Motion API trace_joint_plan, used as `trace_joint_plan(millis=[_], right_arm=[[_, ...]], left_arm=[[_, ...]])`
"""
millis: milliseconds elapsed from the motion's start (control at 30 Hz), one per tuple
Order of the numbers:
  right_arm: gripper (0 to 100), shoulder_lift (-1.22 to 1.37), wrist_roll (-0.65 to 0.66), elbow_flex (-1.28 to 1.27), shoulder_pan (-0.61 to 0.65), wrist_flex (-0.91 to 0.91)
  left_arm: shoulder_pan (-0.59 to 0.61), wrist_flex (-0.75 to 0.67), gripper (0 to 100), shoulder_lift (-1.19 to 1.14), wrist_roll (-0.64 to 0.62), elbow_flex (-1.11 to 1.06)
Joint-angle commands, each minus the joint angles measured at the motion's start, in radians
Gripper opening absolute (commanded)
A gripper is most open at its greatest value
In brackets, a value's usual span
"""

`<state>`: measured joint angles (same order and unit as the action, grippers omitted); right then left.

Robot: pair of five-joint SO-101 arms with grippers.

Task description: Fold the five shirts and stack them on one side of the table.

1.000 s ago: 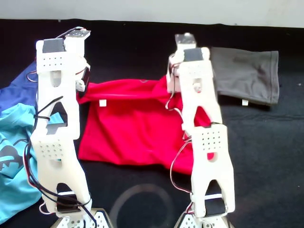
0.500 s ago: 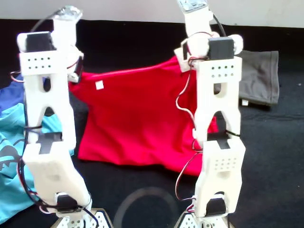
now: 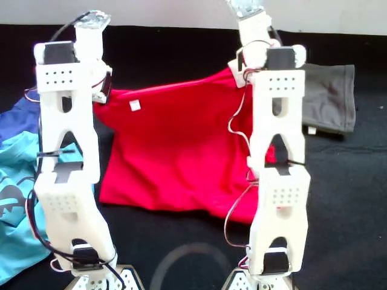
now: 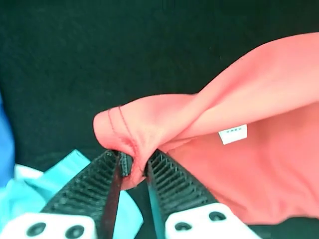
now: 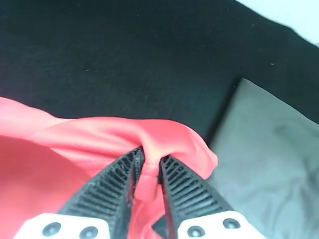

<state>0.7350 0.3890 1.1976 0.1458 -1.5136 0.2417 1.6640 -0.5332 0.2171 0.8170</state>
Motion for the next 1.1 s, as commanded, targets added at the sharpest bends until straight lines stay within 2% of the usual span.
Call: trace_joint_plan(millis=[0,167,333,533,700,833,1067], right_arm=[[0.5,0.028,0.012,0.013,-0.036,0.087],[0.5,0.025,0.012,0.09,0.002,0.096],[0.5,0.091,0.012,0.108,0.019,0.166],[0.5,0.163,0.008,0.136,0.001,0.254],[0.5,0.14,0.008,0.211,-0.001,0.255],[0.5,0.143,0.008,0.213,0.004,0.254],[0.5,0.203,0.006,0.165,-0.001,0.194]], left_arm=[[0.076,-0.049,1,0.008,0.009,0.033],[0.128,-0.103,1,0.062,0.017,0.033],[0.085,-0.115,1,0.058,0.083,0.033],[0.074,-0.244,1,0.028,0.081,0.033],[0.073,-0.252,1,0.074,0.078,0.133],[0.064,-0.232,1,0.074,-0.023,0.177],[0.008,-0.207,1,-0.085,-0.216,0.07]])
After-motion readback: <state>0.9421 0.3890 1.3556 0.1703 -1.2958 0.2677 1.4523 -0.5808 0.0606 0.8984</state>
